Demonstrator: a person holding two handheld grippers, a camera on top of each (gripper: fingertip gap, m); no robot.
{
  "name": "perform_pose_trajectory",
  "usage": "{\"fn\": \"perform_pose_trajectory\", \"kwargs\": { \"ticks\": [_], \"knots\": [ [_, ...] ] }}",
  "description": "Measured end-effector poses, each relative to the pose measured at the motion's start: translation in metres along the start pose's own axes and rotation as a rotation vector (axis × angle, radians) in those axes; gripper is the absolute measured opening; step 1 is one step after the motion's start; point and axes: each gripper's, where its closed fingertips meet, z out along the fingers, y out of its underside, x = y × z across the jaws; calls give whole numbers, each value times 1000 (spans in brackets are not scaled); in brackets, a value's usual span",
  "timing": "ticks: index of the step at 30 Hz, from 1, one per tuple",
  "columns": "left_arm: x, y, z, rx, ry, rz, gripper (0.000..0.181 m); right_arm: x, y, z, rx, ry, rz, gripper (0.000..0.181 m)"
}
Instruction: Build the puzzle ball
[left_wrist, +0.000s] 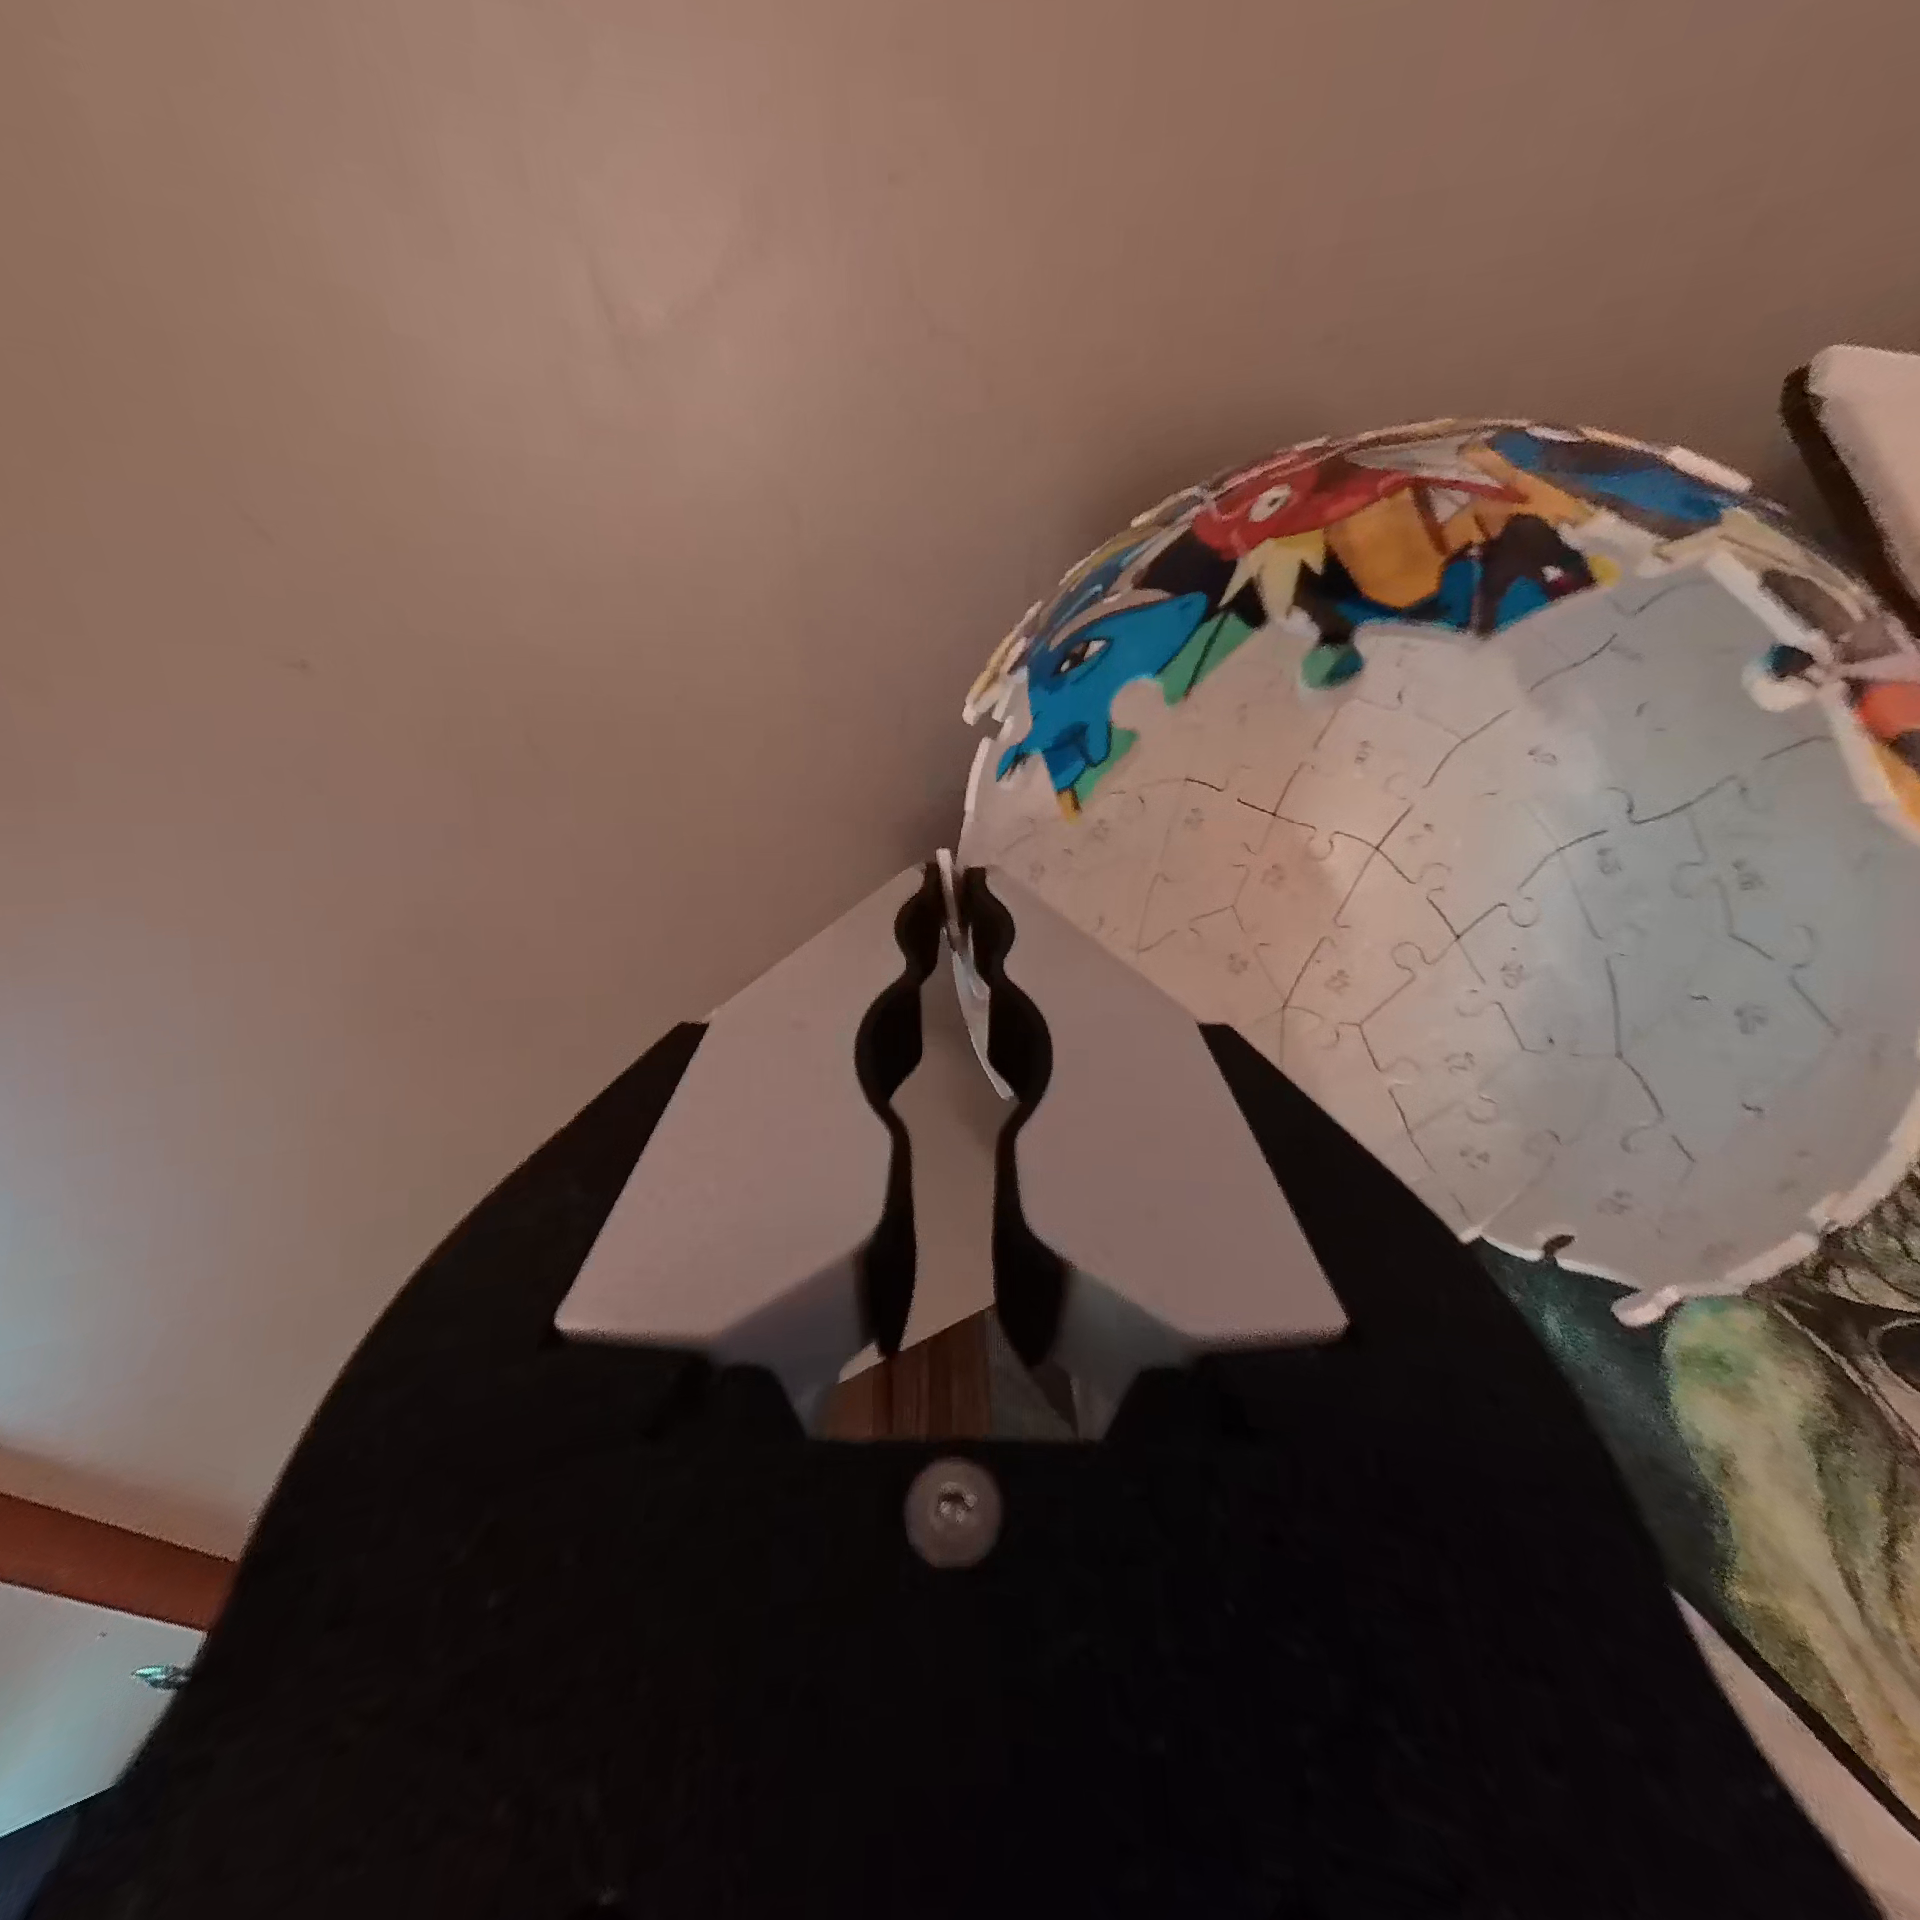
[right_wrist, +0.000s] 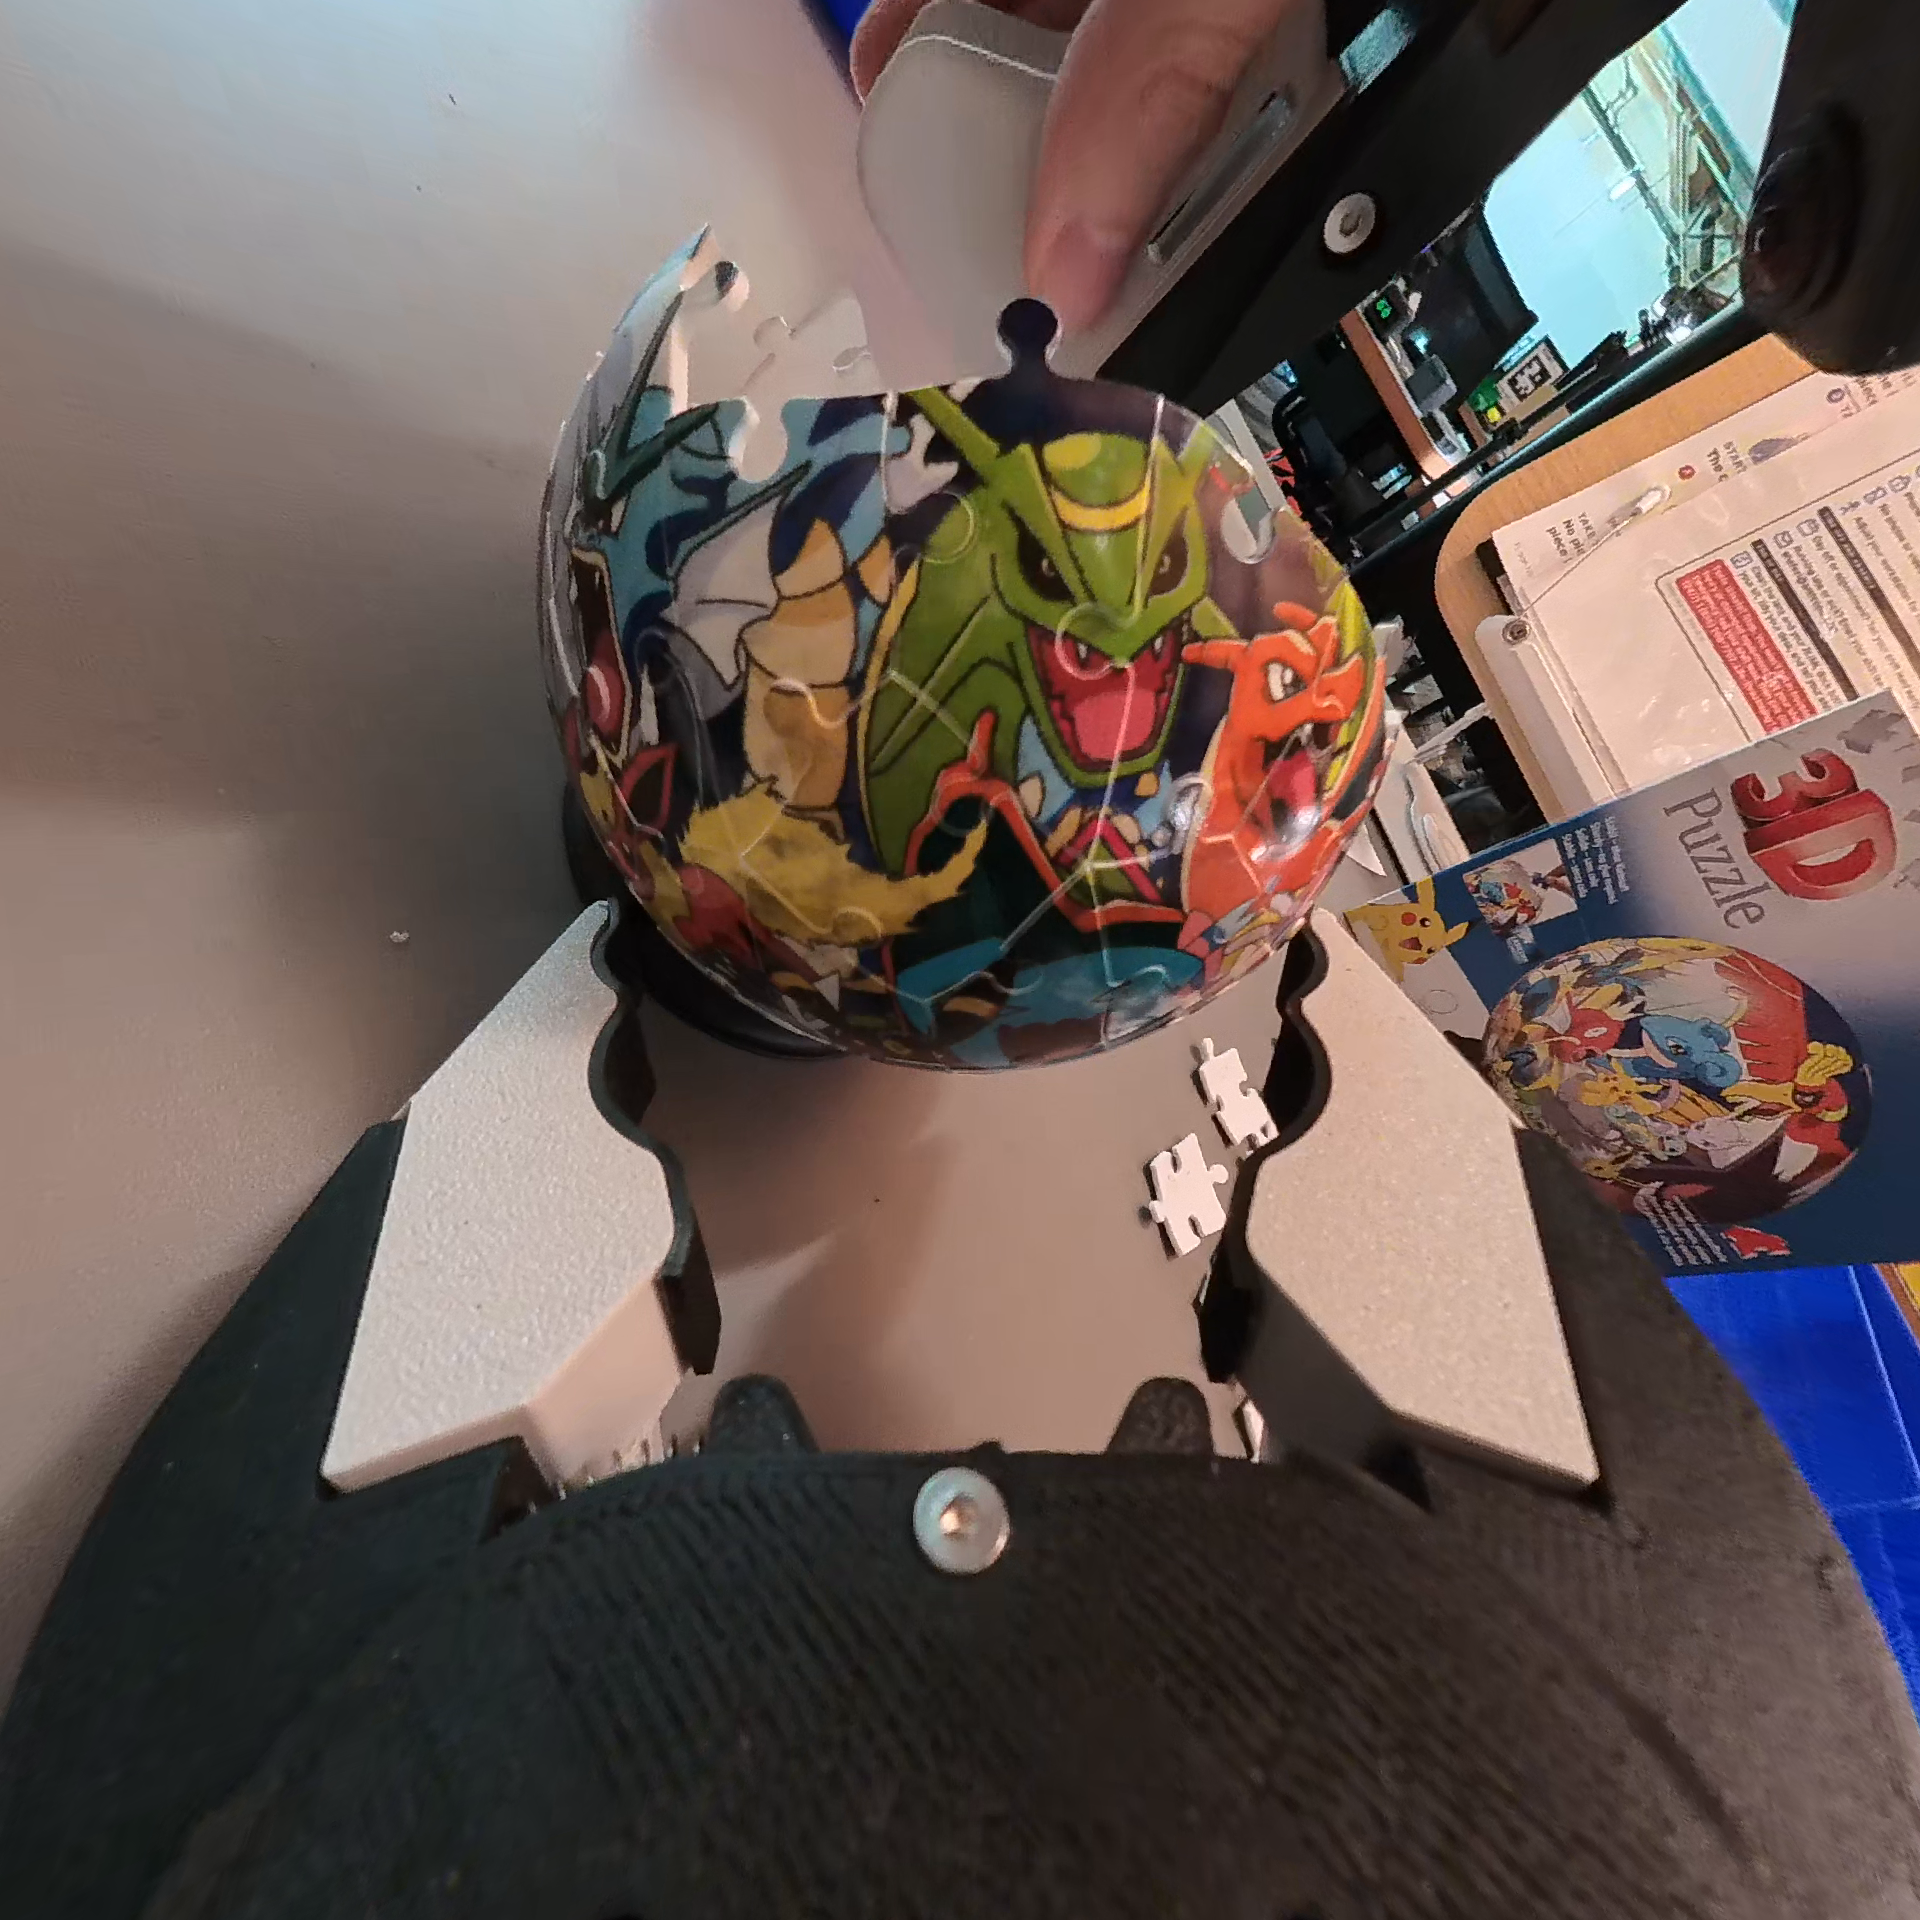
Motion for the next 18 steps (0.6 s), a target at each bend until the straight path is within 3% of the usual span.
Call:
{"fn": "perform_pose_trajectory", "kwargs": {
  "ticks": [18],
  "knots": [
    [-4,-4,-9,101,-8,24,0,1,1,0,0,2,-10,119]
  ]
}}
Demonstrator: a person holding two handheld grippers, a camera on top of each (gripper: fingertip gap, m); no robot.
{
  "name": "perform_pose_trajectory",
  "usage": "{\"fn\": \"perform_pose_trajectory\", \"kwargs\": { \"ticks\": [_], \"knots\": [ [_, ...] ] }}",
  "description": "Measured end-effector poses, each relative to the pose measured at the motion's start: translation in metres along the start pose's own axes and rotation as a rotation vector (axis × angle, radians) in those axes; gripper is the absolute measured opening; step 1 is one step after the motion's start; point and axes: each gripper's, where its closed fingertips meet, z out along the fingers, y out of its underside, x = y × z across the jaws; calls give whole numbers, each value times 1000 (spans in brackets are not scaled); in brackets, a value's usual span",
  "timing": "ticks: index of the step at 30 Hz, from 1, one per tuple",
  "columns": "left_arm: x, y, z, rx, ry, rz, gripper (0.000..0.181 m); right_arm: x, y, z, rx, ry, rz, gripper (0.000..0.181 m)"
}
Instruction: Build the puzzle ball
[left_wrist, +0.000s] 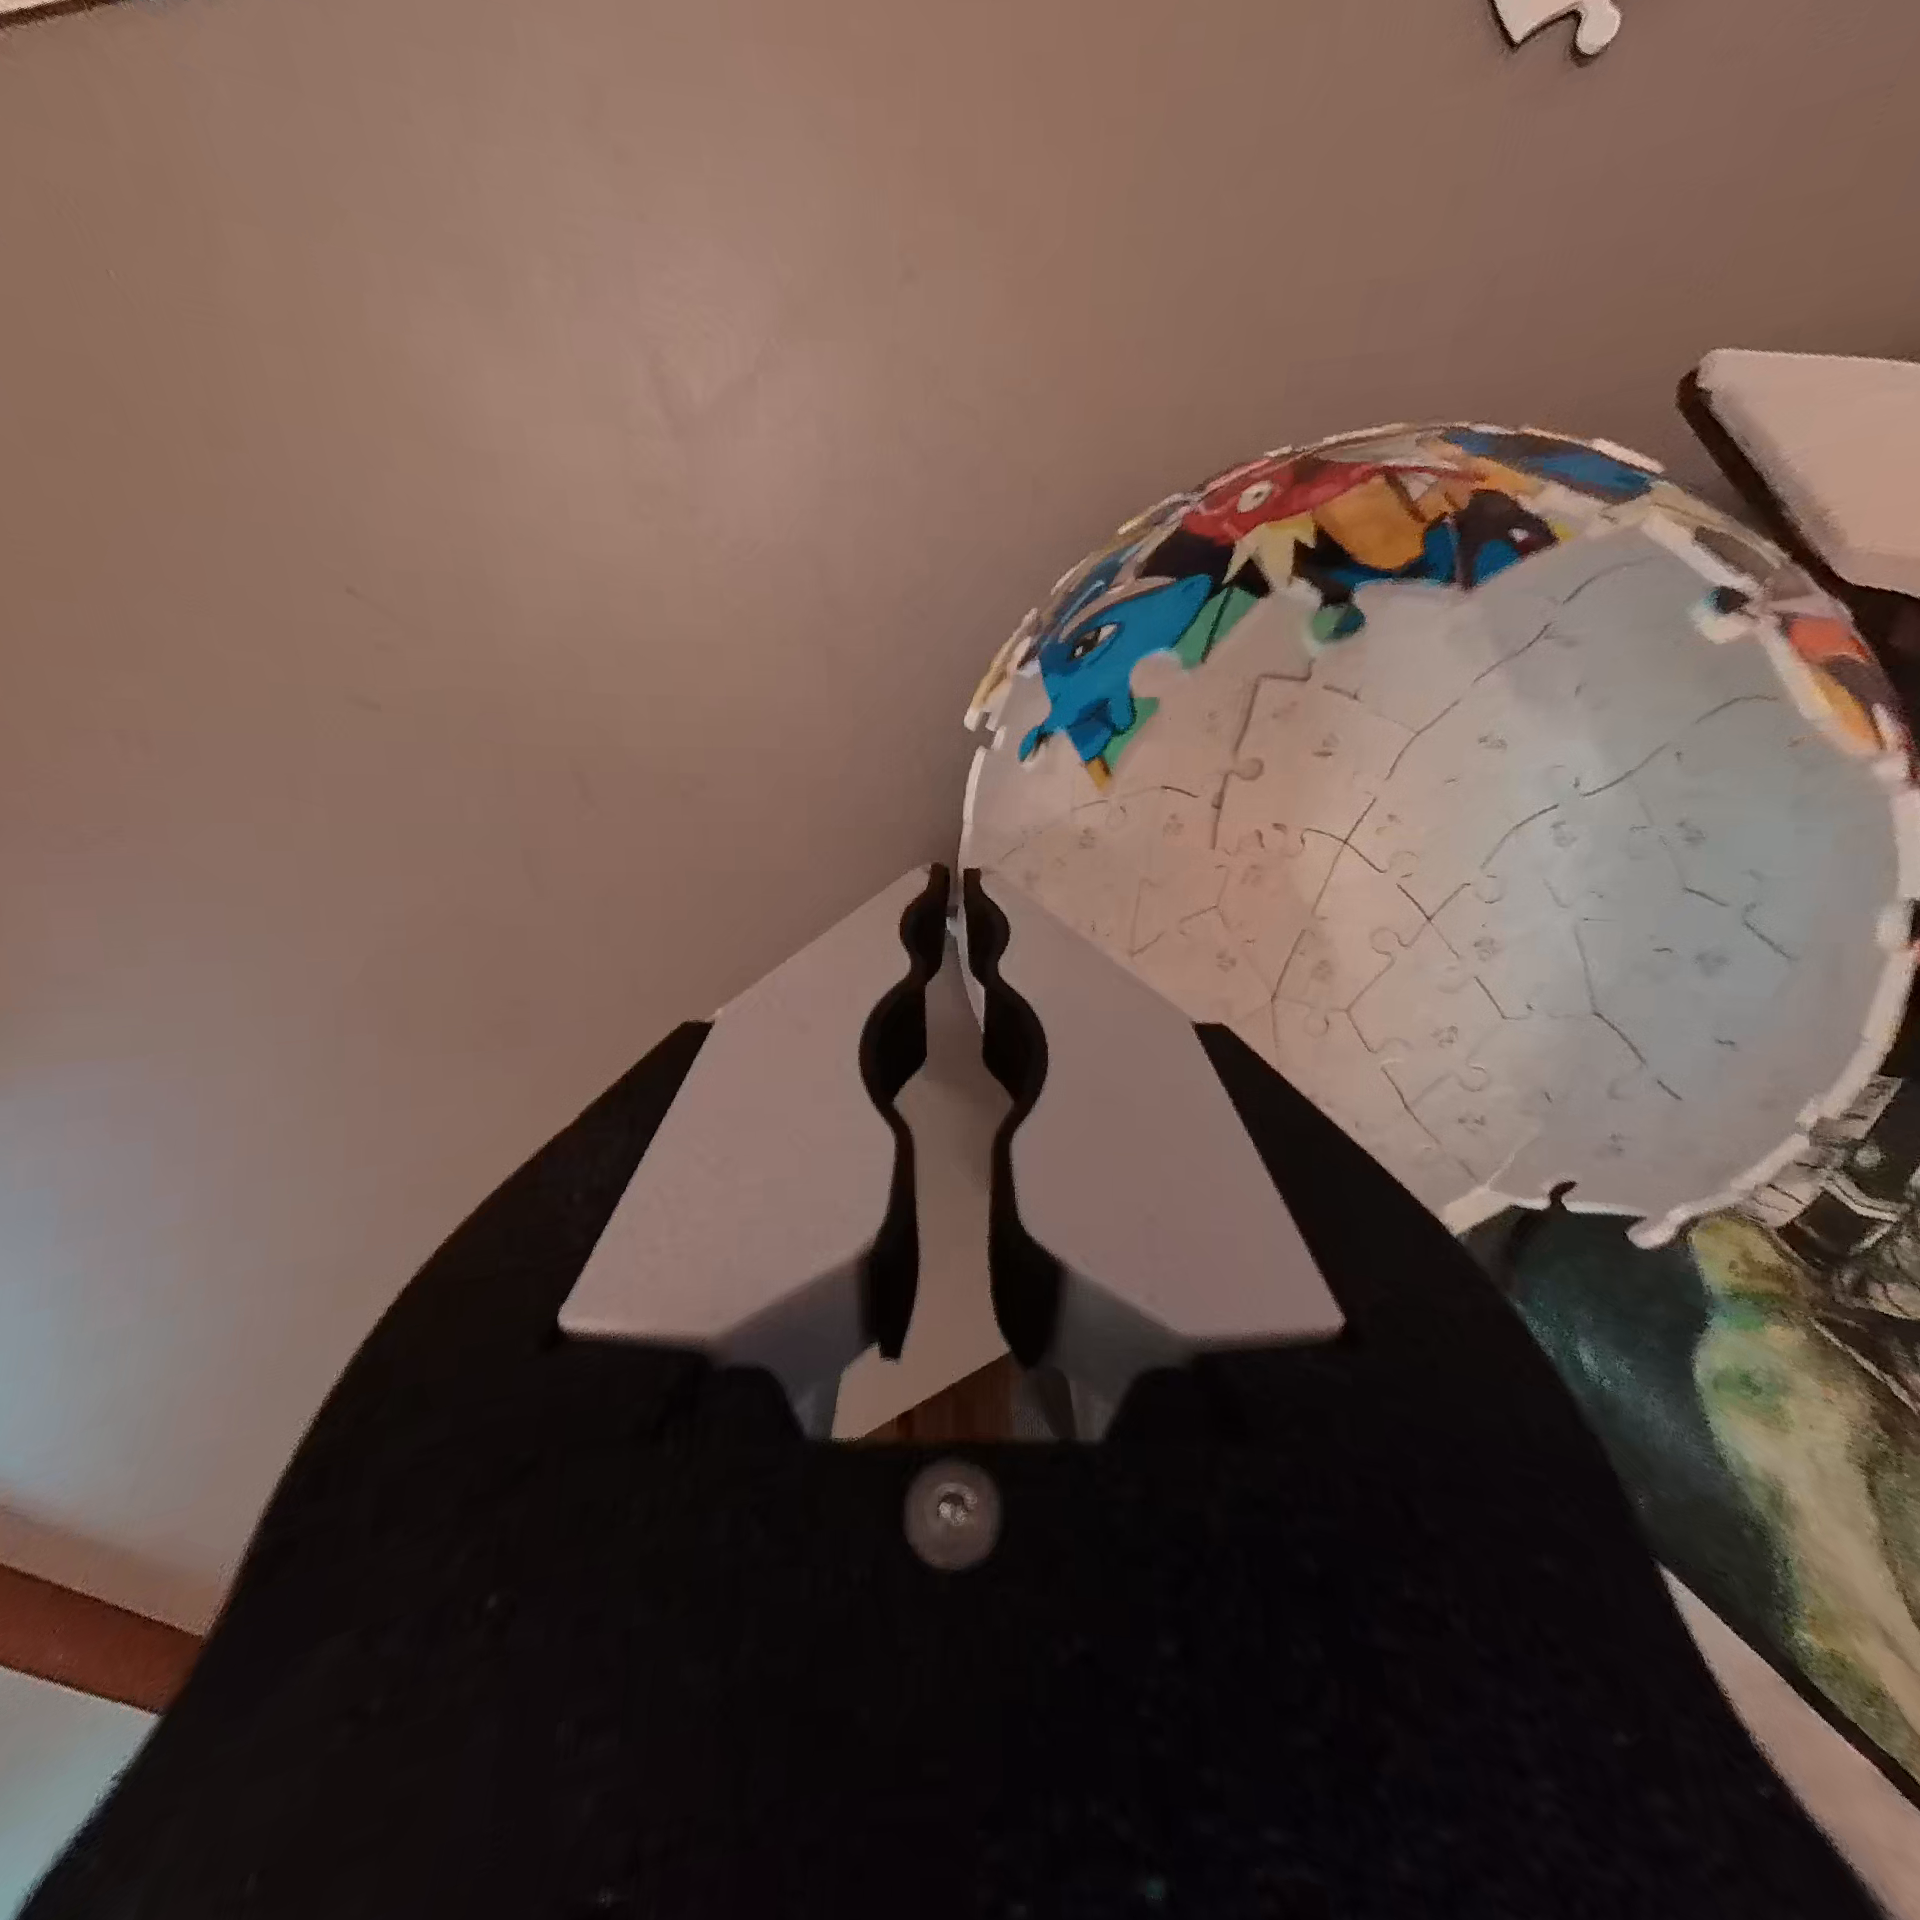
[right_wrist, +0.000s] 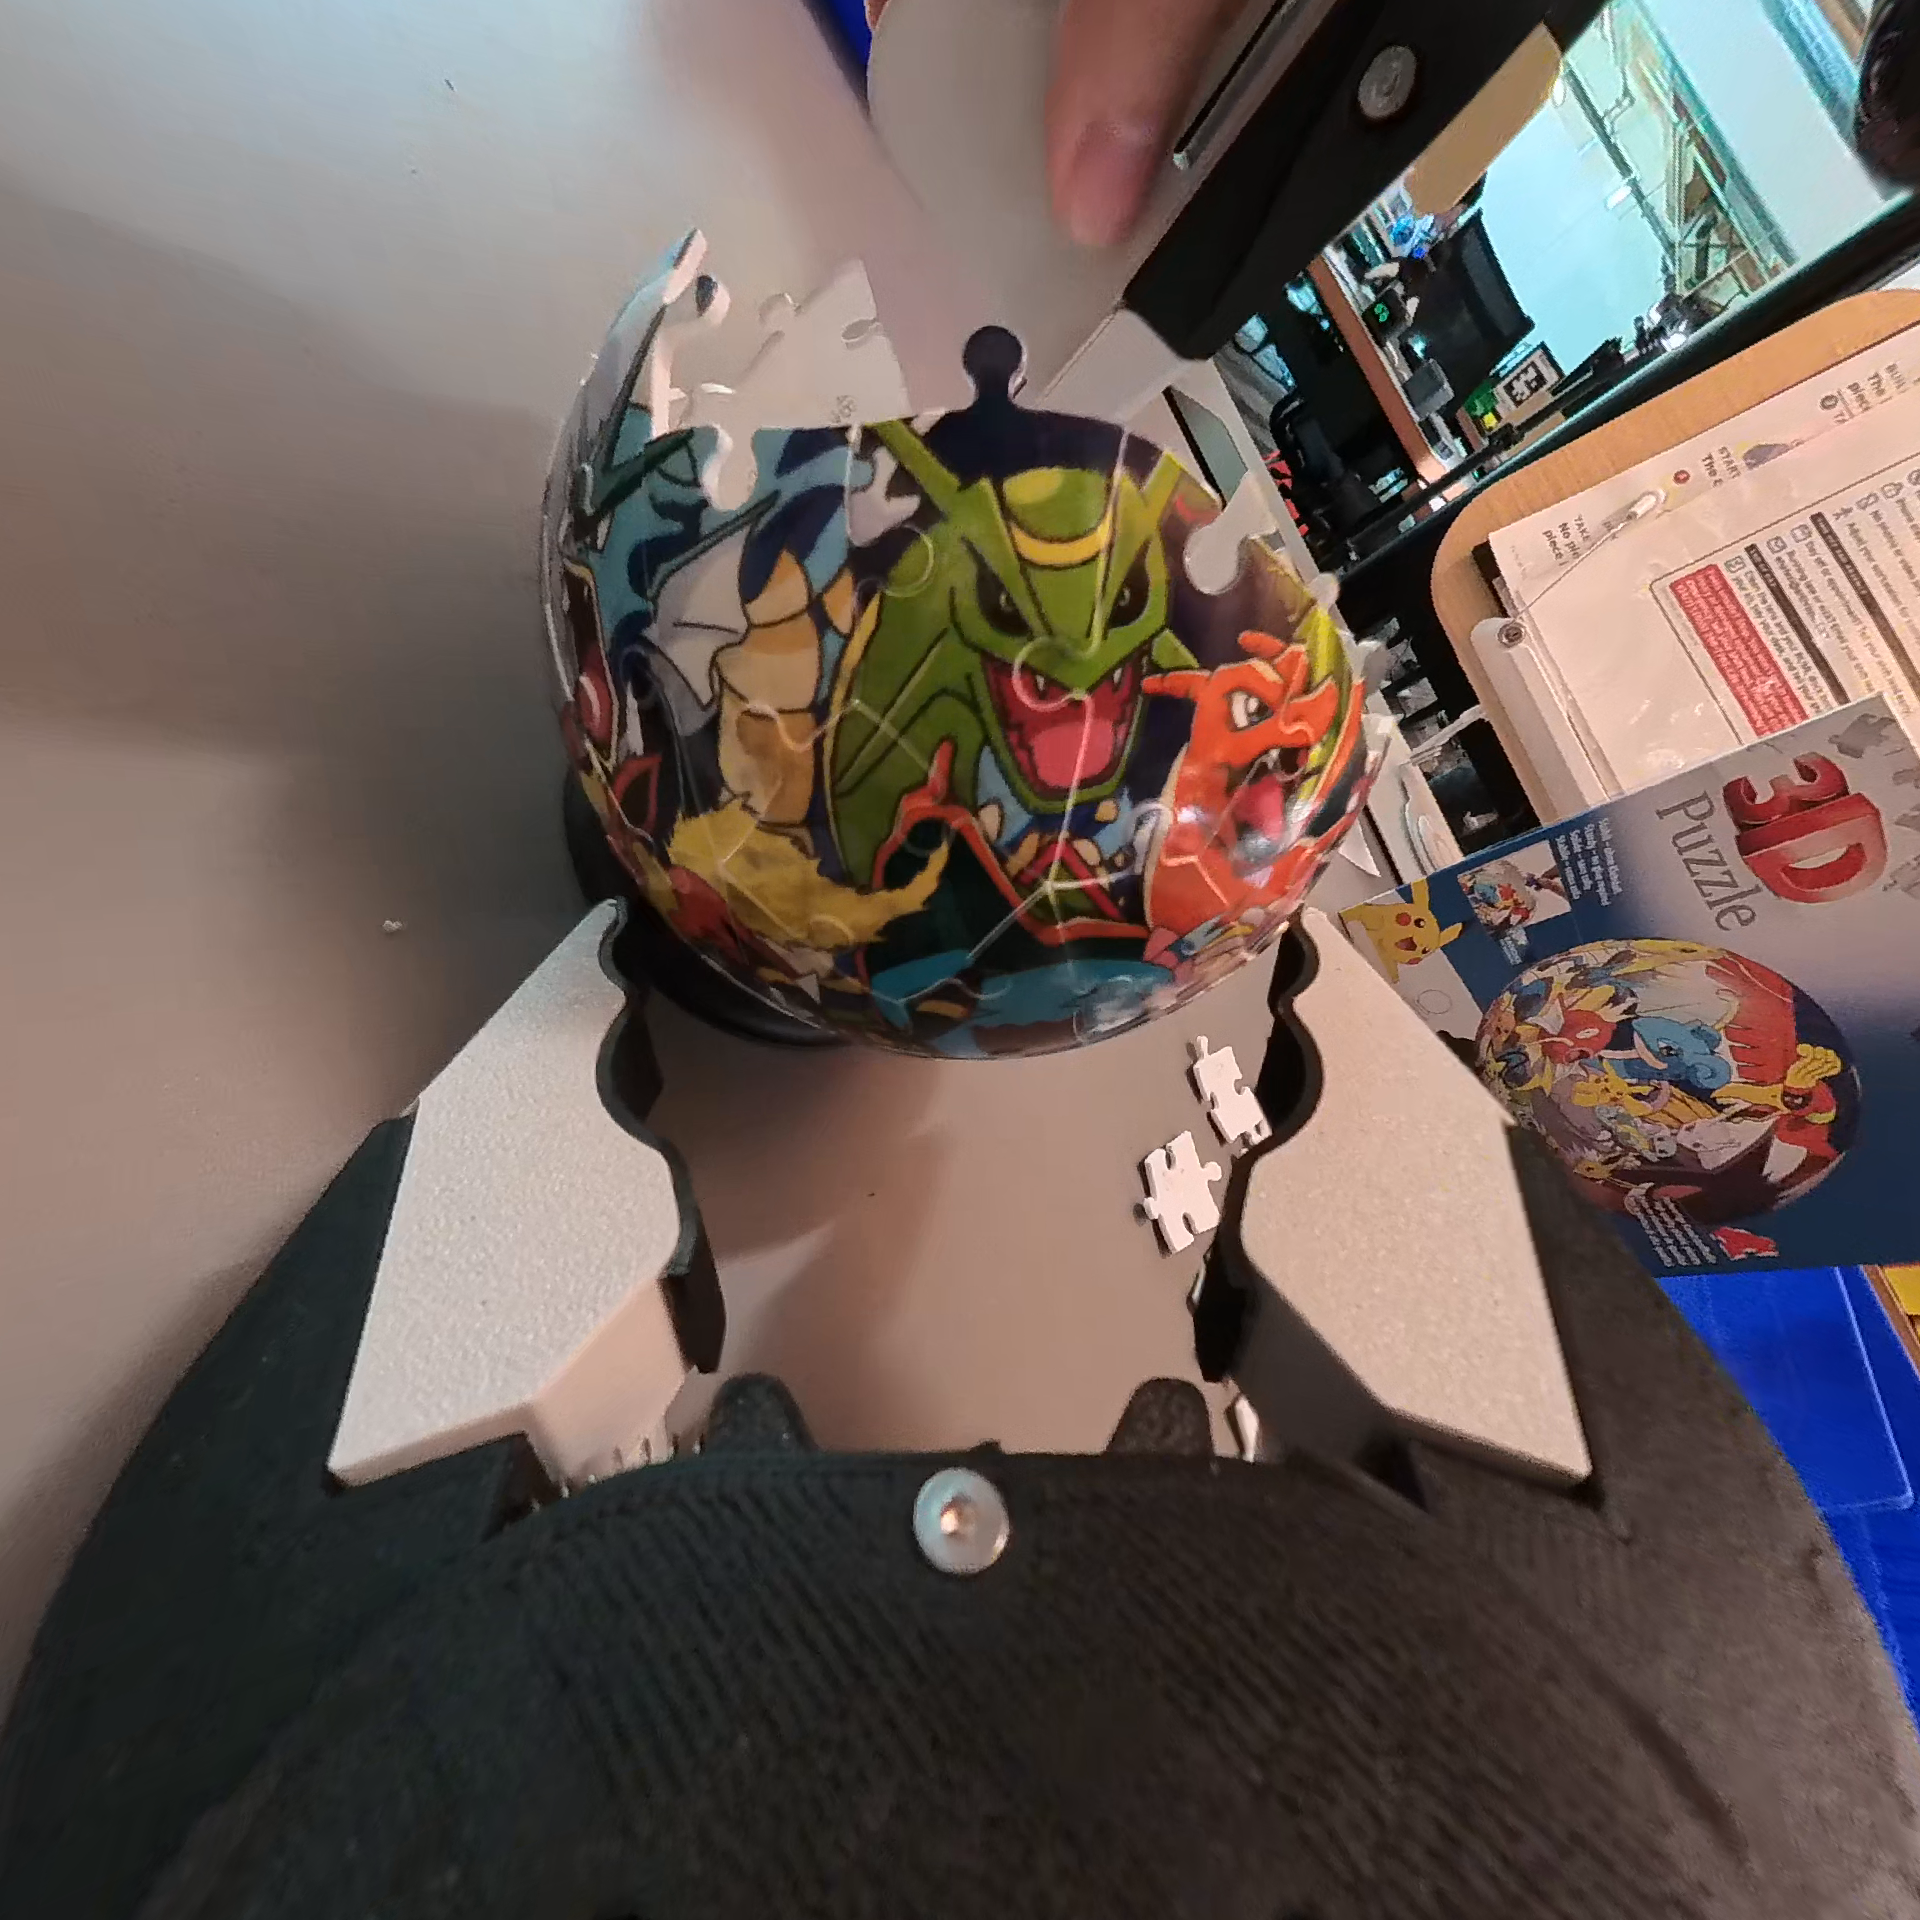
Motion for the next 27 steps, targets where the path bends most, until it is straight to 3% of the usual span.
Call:
{"fn": "perform_pose_trajectory", "kwargs": {
  "ticks": [6,13,18,27],
  "knots": [
    [5,-12,-11,134,42,3,14,1,4,-1,16,-14,7,116],
    [1,-7,-17,289,159,-32,14,-2,5,-1,54,-89,76,115],
    [4,-2,-5,312,247,-12,5,1,-2,5,82,-69,32,122],
    [4,-8,4,368,289,7,5,6,-14,7,154,-5,-49,126]
  ]
}}
